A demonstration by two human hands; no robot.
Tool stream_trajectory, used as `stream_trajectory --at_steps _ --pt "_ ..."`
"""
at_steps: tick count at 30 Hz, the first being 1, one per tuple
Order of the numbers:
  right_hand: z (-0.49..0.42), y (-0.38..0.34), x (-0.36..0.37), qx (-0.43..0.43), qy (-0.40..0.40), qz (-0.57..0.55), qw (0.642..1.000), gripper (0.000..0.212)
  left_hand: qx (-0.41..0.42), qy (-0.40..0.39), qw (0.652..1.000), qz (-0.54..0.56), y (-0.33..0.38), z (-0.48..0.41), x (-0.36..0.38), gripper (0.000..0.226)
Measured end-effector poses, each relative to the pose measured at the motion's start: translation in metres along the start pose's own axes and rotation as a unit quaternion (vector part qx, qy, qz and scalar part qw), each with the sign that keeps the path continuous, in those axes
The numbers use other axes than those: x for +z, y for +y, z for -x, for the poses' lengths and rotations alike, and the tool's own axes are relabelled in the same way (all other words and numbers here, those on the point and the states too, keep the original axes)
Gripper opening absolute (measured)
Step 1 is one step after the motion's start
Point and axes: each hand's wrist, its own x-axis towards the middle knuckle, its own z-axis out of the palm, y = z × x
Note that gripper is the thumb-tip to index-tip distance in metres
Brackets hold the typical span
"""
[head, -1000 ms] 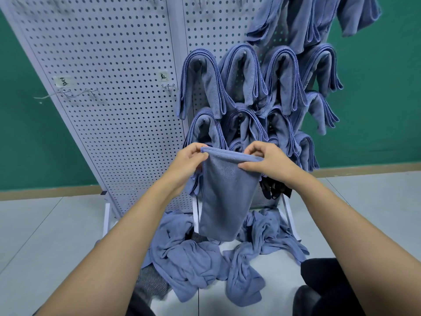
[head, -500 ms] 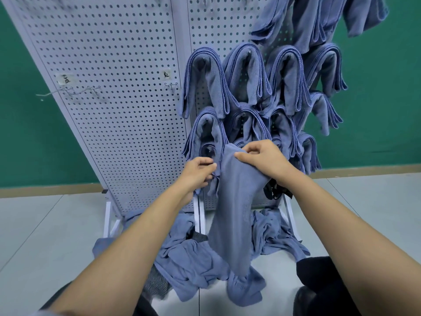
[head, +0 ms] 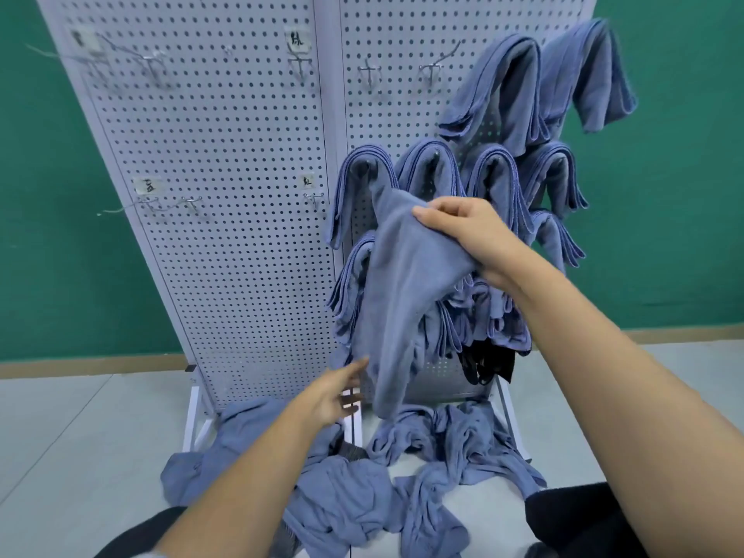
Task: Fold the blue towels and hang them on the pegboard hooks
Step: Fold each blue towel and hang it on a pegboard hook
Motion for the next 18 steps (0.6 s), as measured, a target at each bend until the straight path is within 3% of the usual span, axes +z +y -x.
stream_trajectory --at_steps 3,6,12,15,18 --pt "-0.003 -0.022 -0.014 -0.032 0.040 -0.082 0.995 0.016 -0.056 -0.044 0.985 0.156 0.002 0.002 -0.017 0.046" --pt "0.002 -0.006 -0.031 -0.012 0.090 -0.096 0.991 0.017 -0.021 -0.092 0.969 0.228 0.015 0.005 -0.029 0.036" --pt "0.018 0.089 -0.056 0.225 0.230 -0.084 0.943 0.032 0.053 -0.064 0.981 0.177 0.038 0.014 -0.067 0.037" --pt "0.035 0.124 -0.055 0.317 0.186 -0.141 0.919 0.032 0.040 -0.050 0.991 0.121 0.041 0.019 -0.085 0.033" --pt "0.048 0.141 -0.050 0.357 0.106 -0.151 0.916 0.032 0.036 -0.038 0.996 0.075 0.038 0.019 -0.100 0.023"
